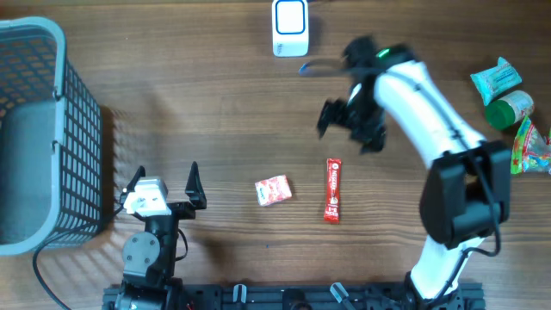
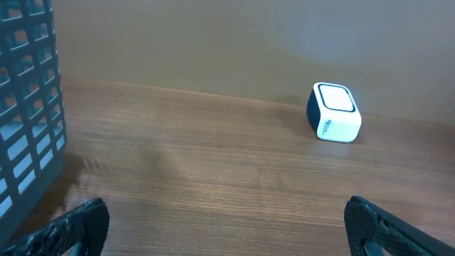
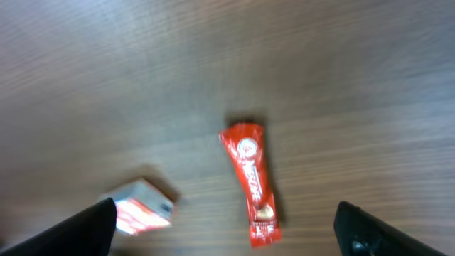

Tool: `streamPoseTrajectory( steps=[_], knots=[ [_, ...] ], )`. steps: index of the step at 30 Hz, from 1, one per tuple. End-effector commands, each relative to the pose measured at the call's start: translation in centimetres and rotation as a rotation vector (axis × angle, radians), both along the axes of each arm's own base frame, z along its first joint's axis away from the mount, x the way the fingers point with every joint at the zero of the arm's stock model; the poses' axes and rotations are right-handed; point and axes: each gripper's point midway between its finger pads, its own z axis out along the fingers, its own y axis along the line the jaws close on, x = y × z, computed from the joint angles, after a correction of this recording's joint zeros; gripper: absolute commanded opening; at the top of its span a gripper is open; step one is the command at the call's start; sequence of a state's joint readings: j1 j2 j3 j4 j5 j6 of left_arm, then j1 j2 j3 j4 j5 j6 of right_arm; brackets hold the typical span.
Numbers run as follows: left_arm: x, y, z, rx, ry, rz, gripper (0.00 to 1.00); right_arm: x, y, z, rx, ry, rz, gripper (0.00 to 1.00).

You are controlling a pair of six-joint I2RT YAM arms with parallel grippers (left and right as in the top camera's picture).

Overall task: Scan the item barcode
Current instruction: 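Grasp the red Nescafe stick with the right gripper and lift it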

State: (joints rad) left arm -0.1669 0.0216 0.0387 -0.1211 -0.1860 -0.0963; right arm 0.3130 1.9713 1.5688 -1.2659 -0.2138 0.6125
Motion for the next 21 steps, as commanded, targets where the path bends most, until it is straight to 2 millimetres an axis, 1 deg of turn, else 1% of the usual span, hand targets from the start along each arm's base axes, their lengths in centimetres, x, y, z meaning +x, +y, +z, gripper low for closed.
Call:
streamPoseTrajectory(
  steps=[1, 2, 3, 4, 6, 7, 8, 9, 10, 11, 12, 13, 14, 16, 17, 18, 19, 20, 21],
  knots=[
    [0.0, 0.3, -0.1, -0.012, 0.001, 0.017, 1.0, -4.0, 0.7, -3.6, -0.111, 0.069, 0.036, 0.84],
    [0.0, 0.3, -0.1, -0.012, 0.001, 0.017, 1.0, -5.0, 1.1, -4.6, -0.118, 0.082, 0.058, 0.82],
    [0.0, 0.3, -0.1, -0.012, 0.001, 0.017, 1.0, -5.6, 1.3, -5.6, -0.119, 0.08, 0.074, 0.82],
    [0.0, 0.3, -0.1, -0.012, 0.001, 0.017, 1.0, -5.8, 1.2, -6.2, -0.127, 0.072, 0.081, 0.82],
    [0.0, 0.3, -0.1, -0.012, 0.001, 0.017, 1.0, -6.6, 0.3, -8.8, -0.156, 0.051, 0.092, 0.81],
    [0.0, 0.3, -0.1, -0.012, 0.001, 0.017, 1.0, -7.2, -0.1, -9.7, -0.163, 0.052, 0.093, 0.76],
    [0.0, 0.3, -0.1, -0.013, 0.001, 0.017, 1.0, -8.0, -0.5, -10.7, -0.166, 0.059, 0.092, 0.66],
    [0.0, 0.3, -0.1, -0.012, 0.001, 0.017, 1.0, -8.7, -0.8, -11.4, -0.17, 0.067, 0.09, 0.53],
    [0.0, 0.3, -0.1, -0.012, 0.001, 0.017, 1.0, -9.4, -1.2, -12.0, -0.174, 0.076, 0.089, 0.37],
    [0.0, 0.3, -0.1, -0.013, 0.001, 0.017, 1.0, -10.3, -1.4, -12.5, -0.18, 0.1, 0.056, 0.04],
    [0.0, 0.3, -0.1, -0.012, 0.001, 0.017, 1.0, -10.8, -1.1, -12.5, -0.156, 0.123, 0.045, 0.04],
    [0.0, 0.3, -0.1, -0.012, 0.001, 0.017, 1.0, -11.3, 0.1, -12.2, -0.088, 0.155, 0.048, 0.04],
    [0.0, 0.3, -0.1, -0.013, 0.001, 0.017, 1.0, -11.6, 1.6, -11.6, 0.008, 0.178, 0.074, 0.04],
    [0.0, 0.3, -0.1, -0.012, 0.001, 0.017, 1.0, -11.1, 6.4, -9.1, 0.327, 0.178, 0.186, 0.04],
    [0.0, 0.3, -0.1, -0.012, 0.001, 0.017, 1.0, -10.4, 8.7, -7.1, 0.498, 0.16, 0.231, 0.04],
    [0.0, 0.3, -0.1, -0.012, 0.001, 0.017, 1.0, -10.0, 10.4, -4.9, 0.649, 0.155, 0.25, 0.04],
    [0.0, 0.3, -0.1, -0.012, 0.001, 0.017, 1.0, -9.4, 11.8, -2.5, 0.799, 0.136, 0.271, 0.04],
    [0.0, 0.3, -0.1, -0.012, 0.001, 0.017, 1.0, -8.3, 12.7, 0.1, 0.959, 0.081, 0.303, 0.04],
    [0.0, 0.3, -0.1, -0.012, 0.001, 0.017, 1.0, -7.3, 12.9, 1.6, 1.044, 0.048, 0.302, 0.04]
  ],
)
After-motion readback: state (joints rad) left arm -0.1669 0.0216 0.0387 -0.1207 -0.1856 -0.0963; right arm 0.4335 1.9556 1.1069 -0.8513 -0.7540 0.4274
